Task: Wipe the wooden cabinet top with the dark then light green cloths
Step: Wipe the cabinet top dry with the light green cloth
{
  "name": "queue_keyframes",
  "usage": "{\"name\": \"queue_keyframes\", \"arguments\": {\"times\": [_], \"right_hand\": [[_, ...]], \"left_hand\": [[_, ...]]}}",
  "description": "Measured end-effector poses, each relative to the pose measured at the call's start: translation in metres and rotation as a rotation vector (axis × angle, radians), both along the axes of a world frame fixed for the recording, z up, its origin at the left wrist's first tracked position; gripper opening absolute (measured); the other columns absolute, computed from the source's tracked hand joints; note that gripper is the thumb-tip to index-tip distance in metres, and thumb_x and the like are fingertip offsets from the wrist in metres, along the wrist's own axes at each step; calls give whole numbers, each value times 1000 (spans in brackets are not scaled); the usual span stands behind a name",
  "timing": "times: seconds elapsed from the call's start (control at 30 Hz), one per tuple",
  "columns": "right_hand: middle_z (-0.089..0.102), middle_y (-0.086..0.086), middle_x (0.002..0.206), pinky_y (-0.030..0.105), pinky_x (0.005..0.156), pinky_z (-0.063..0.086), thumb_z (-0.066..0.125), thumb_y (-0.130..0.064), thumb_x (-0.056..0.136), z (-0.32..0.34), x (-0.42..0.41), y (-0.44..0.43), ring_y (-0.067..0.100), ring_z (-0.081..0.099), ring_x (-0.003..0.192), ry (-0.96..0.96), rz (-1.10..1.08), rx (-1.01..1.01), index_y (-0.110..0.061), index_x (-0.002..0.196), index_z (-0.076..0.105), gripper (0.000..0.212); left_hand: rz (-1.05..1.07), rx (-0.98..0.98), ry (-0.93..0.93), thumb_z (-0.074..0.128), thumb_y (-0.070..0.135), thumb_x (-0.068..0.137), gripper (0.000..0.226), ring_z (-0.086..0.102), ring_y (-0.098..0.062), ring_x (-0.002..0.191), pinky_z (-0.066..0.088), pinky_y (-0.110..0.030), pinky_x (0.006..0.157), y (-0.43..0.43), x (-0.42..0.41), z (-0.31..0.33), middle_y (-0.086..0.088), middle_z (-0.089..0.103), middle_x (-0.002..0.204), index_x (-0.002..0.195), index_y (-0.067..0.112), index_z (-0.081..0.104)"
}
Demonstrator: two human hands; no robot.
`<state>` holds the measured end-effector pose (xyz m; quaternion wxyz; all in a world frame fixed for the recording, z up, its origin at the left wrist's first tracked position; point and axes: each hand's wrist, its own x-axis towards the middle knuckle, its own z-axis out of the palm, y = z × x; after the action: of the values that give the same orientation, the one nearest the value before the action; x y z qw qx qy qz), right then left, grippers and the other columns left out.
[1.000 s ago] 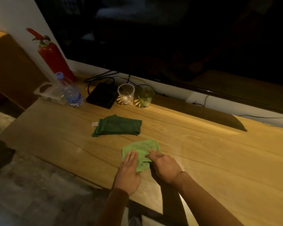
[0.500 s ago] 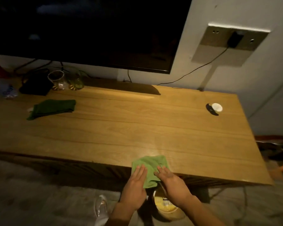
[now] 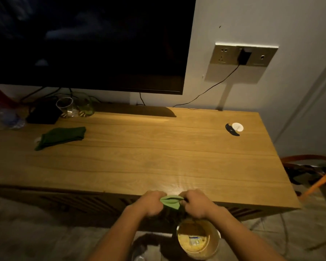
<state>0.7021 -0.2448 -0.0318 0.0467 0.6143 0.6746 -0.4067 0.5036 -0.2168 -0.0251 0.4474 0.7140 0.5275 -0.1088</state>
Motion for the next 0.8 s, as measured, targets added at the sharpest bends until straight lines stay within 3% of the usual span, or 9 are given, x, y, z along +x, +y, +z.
{"name": "queue_keyframes", "arguments": {"times": [0.2, 0.33, 0.4, 0.47, 0.5, 0.57, 0.7, 0.73, 0.8], "right_hand": [[69, 4, 120, 32, 97, 44, 48, -25, 96, 26, -65, 70, 26, 58, 112, 100, -67, 269, -29, 131, 59, 37], [64, 5, 129, 35, 98, 46, 49, -20, 93, 2, -104, 70, 28, 58, 116, 97, -78, 349, -24, 134, 56, 42], [58, 8, 131, 37, 99, 44, 48, -31, 93, -21, -120, 54, 31, 54, 121, 75, -20, 261, -19, 130, 56, 39], [43, 11, 147, 36, 115, 29, 42, -53, 93, -44, -134, 36, 28, 35, 139, 33, 25, 192, -16, 133, 52, 55], [33, 10, 155, 34, 119, 16, 35, -58, 94, -54, -140, 29, 26, 24, 146, 5, 0, 212, -17, 139, 48, 62], [18, 8, 163, 31, 119, 2, 25, -55, 100, -68, -150, 25, 21, 9, 150, -57, -95, 321, -19, 150, 35, 62], [-19, 8, 160, 38, 118, -17, 13, -44, 104, -86, -161, 32, 23, -23, 146, -206, -55, 352, -15, 155, -4, 61], [-23, 9, 159, 41, 118, -16, 12, -44, 104, -90, -165, 33, 24, -27, 144, -235, -52, 334, -15, 154, -10, 62], [-12, 12, 162, 42, 117, -3, 15, -44, 103, -95, -171, 35, 29, -15, 148, -287, -96, 336, -13, 154, -3, 62]], "left_hand": [[182, 351, -30, 49, 5, 86, 59, 50, -19, 126, 41, -29, 105, 57, -63, 26, -2, 55, 140, 141, 23, 47], [117, 455, -3, 47, 0, 82, 79, 20, -20, 147, 22, -31, 119, 43, -95, -8, -3, 25, 160, 154, 19, 20], [17, 371, 76, 48, 17, 86, 80, 3, -20, 150, 7, -30, 122, 25, -110, -35, -3, 7, 164, 155, 17, 7], [-56, 345, 153, 43, 52, 88, 86, -9, -21, 150, -7, -30, 121, 5, -124, -62, -2, -8, 163, 155, 18, 1], [-73, 397, 173, 38, 63, 87, 88, -9, -22, 150, -11, -30, 120, -2, -127, -71, -1, -9, 162, 156, 18, 5], [-32, 513, 176, 32, 61, 91, 79, 6, -22, 149, -8, -30, 119, -5, -125, -81, -3, 11, 162, 154, 15, 20], [27, 485, 232, 5, 44, 99, 61, -15, -19, 147, -17, -35, 119, 16, -105, -99, -5, -11, 162, 150, 13, -11], [22, 507, 248, 1, 43, 99, 62, -2, -23, 149, -13, -38, 120, 22, -101, -102, -10, -1, 162, 151, 10, 0], [11, 383, 227, 0, 41, 100, 69, 35, -29, 141, 1, -38, 117, 31, -96, -105, -15, 33, 153, 145, 4, 37]]}}
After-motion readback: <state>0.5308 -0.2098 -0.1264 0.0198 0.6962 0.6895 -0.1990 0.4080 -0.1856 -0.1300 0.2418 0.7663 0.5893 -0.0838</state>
